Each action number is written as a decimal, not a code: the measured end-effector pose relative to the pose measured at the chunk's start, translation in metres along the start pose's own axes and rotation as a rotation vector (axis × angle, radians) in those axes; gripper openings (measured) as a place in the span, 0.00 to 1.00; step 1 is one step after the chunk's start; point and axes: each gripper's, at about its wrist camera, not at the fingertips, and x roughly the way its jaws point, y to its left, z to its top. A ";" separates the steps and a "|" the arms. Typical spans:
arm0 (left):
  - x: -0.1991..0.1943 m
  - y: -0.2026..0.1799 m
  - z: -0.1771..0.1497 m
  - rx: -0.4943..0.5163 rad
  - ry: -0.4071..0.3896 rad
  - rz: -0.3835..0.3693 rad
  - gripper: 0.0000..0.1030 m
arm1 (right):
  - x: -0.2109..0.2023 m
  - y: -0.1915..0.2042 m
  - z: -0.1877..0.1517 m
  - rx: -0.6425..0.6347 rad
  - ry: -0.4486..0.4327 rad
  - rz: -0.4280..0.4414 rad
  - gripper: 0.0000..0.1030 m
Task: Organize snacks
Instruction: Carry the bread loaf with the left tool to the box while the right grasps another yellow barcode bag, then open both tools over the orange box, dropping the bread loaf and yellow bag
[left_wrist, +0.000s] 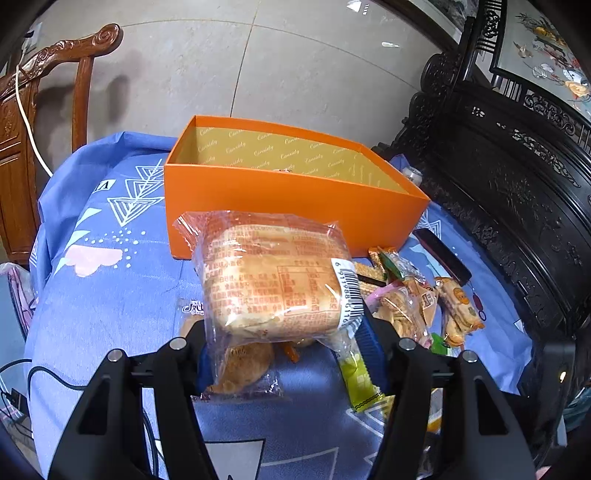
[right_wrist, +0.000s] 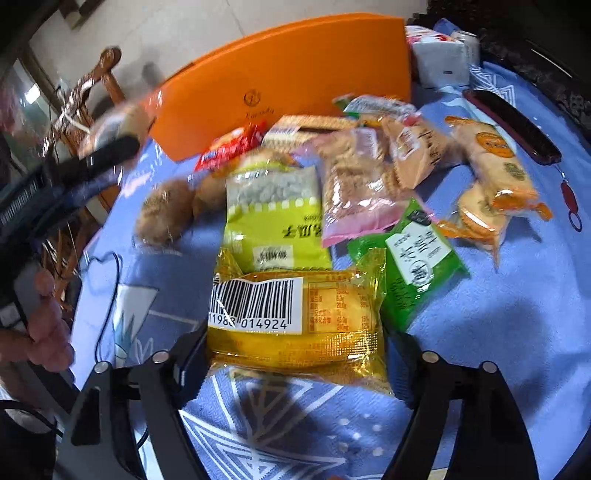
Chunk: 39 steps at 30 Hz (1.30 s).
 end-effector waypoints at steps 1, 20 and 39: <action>0.000 0.000 -0.001 0.000 0.001 0.001 0.60 | -0.002 -0.001 0.001 0.001 -0.002 0.003 0.72; -0.028 -0.011 0.104 0.075 -0.141 -0.003 0.60 | -0.094 0.014 0.142 -0.097 -0.421 0.047 0.71; 0.025 -0.011 0.187 0.046 -0.104 0.251 0.96 | -0.066 0.030 0.237 -0.108 -0.442 -0.013 0.97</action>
